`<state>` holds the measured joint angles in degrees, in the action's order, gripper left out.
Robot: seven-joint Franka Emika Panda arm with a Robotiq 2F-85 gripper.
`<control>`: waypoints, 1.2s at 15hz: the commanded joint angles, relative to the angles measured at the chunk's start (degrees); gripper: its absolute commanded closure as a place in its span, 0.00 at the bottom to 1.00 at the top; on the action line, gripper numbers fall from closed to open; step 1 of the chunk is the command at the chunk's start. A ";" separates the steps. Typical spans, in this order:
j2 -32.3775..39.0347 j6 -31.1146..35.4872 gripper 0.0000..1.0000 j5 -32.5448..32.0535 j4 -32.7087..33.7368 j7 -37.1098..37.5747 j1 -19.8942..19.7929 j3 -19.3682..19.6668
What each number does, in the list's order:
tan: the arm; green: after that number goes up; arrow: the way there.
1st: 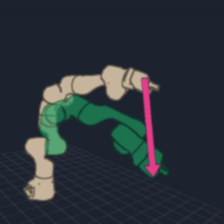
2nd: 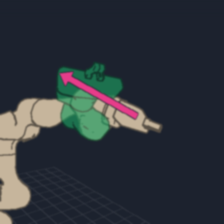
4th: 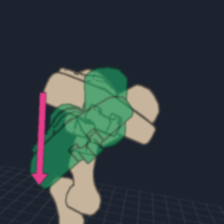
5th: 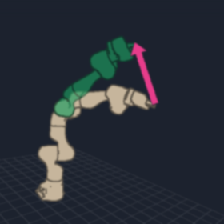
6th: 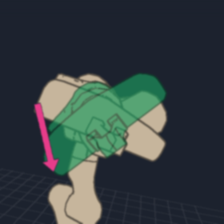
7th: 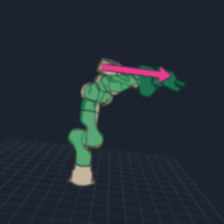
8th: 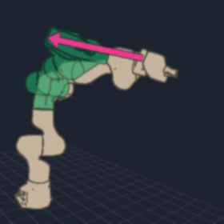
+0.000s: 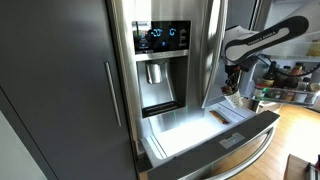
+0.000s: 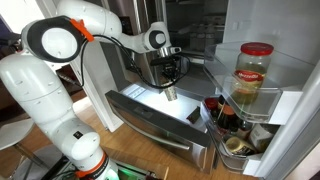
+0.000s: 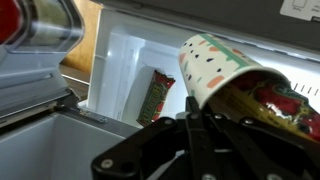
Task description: Take the candy bar out of the cup
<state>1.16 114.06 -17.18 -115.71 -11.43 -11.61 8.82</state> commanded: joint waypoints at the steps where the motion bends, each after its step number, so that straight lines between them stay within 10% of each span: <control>1: -4.95 -2.90 0.99 -10.04 -2.41 4.70 1.43 0.00; 18: -17.69 5.55 0.99 -44.74 -12.34 13.66 2.07 -2.59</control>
<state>-15.08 117.11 -56.38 -125.17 -0.99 -10.18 6.37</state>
